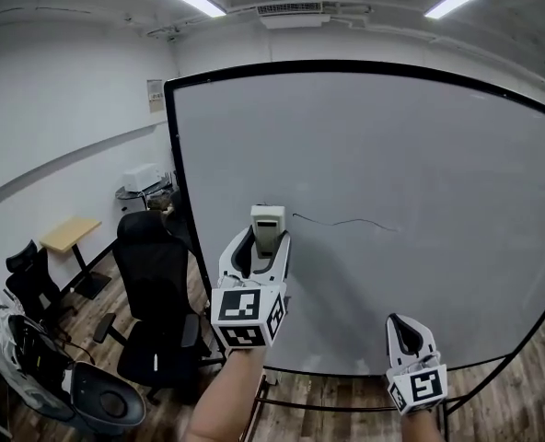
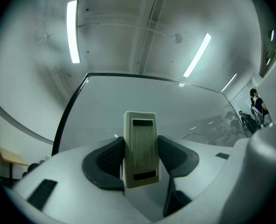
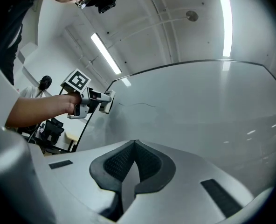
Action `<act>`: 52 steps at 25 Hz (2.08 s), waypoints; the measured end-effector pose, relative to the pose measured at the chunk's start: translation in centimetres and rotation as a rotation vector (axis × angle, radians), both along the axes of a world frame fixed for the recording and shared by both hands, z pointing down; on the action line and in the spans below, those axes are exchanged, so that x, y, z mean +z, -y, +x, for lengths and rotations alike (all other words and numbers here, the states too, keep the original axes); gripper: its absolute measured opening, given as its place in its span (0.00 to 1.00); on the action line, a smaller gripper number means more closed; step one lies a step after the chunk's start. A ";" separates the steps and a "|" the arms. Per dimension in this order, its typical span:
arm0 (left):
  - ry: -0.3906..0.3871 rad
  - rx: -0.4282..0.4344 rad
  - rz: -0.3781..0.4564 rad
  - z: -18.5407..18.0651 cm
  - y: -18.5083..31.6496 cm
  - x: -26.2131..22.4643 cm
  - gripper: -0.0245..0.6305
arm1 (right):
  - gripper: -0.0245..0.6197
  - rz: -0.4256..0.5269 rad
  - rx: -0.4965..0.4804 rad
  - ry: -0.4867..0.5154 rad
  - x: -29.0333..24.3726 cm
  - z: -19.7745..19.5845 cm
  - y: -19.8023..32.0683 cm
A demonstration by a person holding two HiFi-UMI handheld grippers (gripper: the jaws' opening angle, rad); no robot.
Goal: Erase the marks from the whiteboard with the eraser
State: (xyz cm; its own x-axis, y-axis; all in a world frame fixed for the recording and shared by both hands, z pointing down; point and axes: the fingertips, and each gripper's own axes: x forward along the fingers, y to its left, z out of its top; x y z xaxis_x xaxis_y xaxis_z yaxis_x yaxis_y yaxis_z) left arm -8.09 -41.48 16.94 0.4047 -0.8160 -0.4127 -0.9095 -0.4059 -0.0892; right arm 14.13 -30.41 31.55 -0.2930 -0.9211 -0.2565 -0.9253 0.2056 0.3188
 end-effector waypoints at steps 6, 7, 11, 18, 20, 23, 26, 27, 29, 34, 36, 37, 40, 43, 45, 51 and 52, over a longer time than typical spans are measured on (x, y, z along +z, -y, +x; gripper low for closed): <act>-0.041 -0.055 -0.016 -0.1 1.4 -1.2 0.41 | 0.07 -0.018 -0.066 -0.011 0.4 -0.1 0.3; -0.048 -0.061 -0.021 0.2 1.6 -1.4 0.41 | 0.07 -0.014 -0.074 -0.005 0.0 0.0 0.4; -0.050 -0.106 -0.020 0.7 1.9 -2.0 0.41 | 0.07 0.012 -0.115 -0.003 -1.5 -0.4 0.4; -0.052 -0.140 -0.022 0.9 1.7 -1.1 0.41 | 0.07 -0.001 -0.169 -0.007 0.6 -0.8 0.3; -0.054 -0.147 -0.026 1.0 1.9 -0.8 0.41 | 0.07 0.000 -0.175 0.003 1.2 -1.0 0.6; -0.060 -0.159 -0.028 1.2 2.3 -0.7 0.41 | 0.07 0.000 -0.191 -0.002 1.4 -1.3 1.1; -0.062 -0.162 -0.035 1.5 2.2 -0.5 0.41 | 0.07 0.004 -0.207 -0.013 1.7 -1.6 0.7; -0.064 -0.160 -0.037 1.6 2.2 -0.4 0.41 | 0.07 0.006 -0.209 -0.014 1.7 -1.6 0.6; -0.074 -0.156 -0.041 1.6 2.3 -0.5 0.41 | 0.07 0.006 -0.213 -0.007 1.9 -1.5 0.7; -0.101 -0.123 -0.045 2.2 2.1 -1.0 0.41 | 0.07 0.013 -0.217 0.013 1.6 -1.3 0.8; -0.098 -0.115 -0.040 3.1 2.3 -1.1 0.41 | 0.07 0.015 -0.210 0.017 1.4 -0.9 1.2; -0.094 -0.111 -0.042 3.6 2.4 -1.1 0.41 | 0.07 0.014 -0.207 0.020 1.4 -0.7 1.2; -0.082 -0.094 -0.050 4.9 1.7 -0.5 0.41 | 0.07 0.024 -0.193 0.018 1.3 -0.3 0.6; -0.086 -0.068 -0.046 6.4 1.1 -0.4 0.41 | 0.07 0.070 -0.162 0.015 0.5 0.8 -0.3; -0.086 -0.053 -0.045 7.4 0.9 -0.5 0.41 | 0.07 0.096 -0.143 0.025 0.0 1.7 -0.8; -0.089 -0.002 -0.058 9.6 0.7 -0.6 0.41 | 0.07 0.105 -0.125 0.036 -0.2 2.7 -1.1; -0.087 0.005 -0.058 10.0 0.5 -0.6 0.41 | 0.07 0.104 -0.122 0.038 -0.2 2.9 -1.2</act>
